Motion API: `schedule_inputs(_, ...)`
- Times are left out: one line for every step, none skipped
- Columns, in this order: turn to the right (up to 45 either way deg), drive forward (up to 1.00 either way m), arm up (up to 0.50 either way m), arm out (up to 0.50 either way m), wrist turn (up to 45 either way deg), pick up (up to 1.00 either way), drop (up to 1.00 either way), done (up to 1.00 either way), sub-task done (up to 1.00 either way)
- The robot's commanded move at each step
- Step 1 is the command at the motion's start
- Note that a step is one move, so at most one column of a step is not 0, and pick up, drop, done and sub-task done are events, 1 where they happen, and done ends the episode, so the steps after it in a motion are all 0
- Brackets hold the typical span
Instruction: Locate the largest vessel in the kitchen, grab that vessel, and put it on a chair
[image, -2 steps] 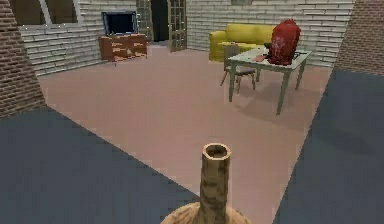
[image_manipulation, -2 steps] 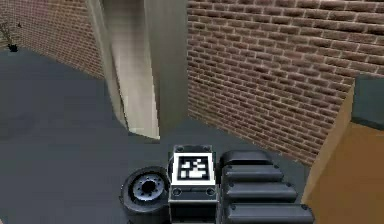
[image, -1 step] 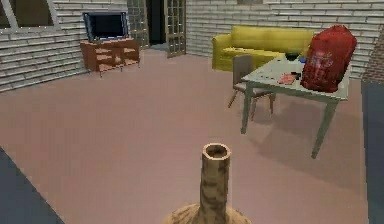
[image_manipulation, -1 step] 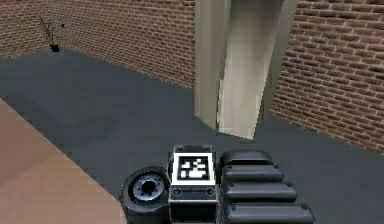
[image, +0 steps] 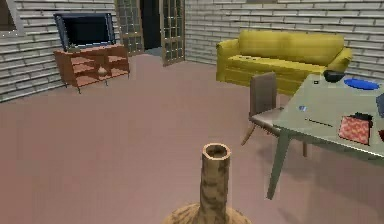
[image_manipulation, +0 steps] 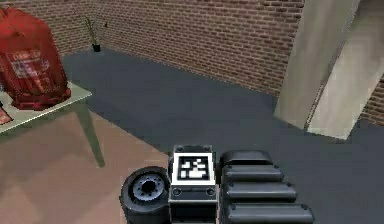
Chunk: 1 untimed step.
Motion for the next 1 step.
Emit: schedule_inputs(0.0,1.0,0.0,0.0,0.0,0.0,0.0,0.0,0.0)
